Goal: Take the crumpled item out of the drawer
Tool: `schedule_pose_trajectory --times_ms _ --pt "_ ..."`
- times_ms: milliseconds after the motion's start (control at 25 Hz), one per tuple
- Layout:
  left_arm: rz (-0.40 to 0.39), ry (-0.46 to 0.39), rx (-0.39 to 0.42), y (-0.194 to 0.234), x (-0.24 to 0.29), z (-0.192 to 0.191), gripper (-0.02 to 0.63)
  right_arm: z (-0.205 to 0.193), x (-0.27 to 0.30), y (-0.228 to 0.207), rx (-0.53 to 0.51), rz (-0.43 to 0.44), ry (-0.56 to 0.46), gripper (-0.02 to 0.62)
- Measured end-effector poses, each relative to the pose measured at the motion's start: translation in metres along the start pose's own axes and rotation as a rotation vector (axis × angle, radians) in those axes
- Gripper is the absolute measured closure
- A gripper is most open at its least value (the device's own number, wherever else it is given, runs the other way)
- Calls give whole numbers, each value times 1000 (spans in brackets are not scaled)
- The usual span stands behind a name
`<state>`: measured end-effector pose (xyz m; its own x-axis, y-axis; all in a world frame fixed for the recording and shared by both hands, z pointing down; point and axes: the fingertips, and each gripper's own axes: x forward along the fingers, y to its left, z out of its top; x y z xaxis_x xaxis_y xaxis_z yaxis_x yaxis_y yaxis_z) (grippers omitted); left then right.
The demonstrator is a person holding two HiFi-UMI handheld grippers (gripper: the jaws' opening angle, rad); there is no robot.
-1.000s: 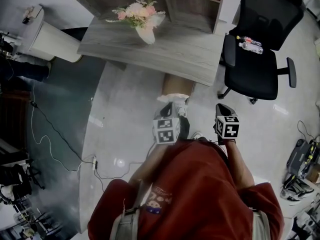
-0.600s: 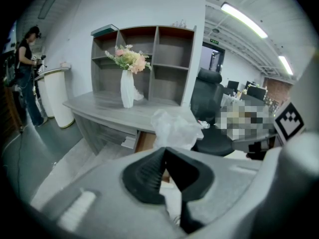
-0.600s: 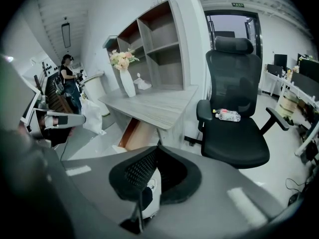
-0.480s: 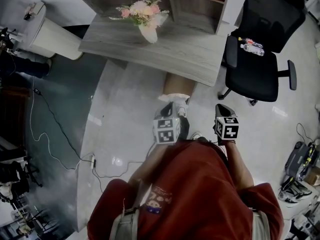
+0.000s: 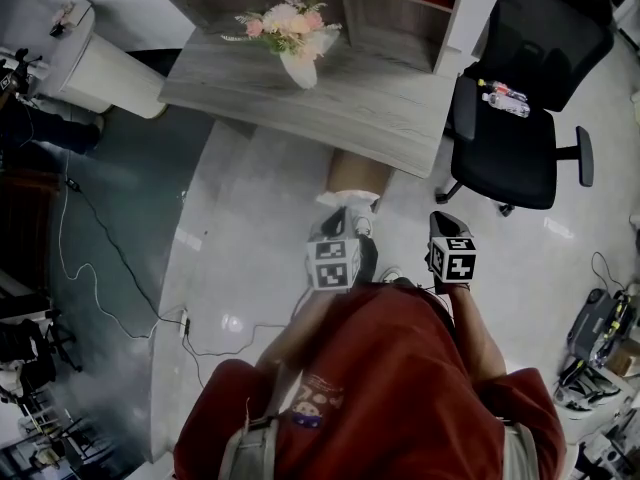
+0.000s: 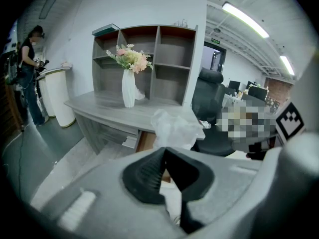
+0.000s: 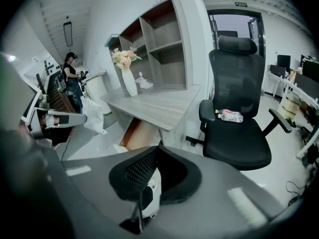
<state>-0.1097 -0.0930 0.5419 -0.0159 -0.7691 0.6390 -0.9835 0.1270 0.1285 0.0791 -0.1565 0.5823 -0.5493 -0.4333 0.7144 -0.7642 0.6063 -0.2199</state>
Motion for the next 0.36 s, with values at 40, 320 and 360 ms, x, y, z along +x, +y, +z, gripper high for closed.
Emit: schedule_pose_trajectory --times_ms 40,320,360 --pt "0 1 0 0 1 0 609 0 0 0 1 0 2 594" --pt "-2 15 -1 -3 1 -2 609 -2 0 -1 8 4 6 594" --pt "-2 21 -1 -4 2 -4 609 -3 0 -1 9 5 8 594"
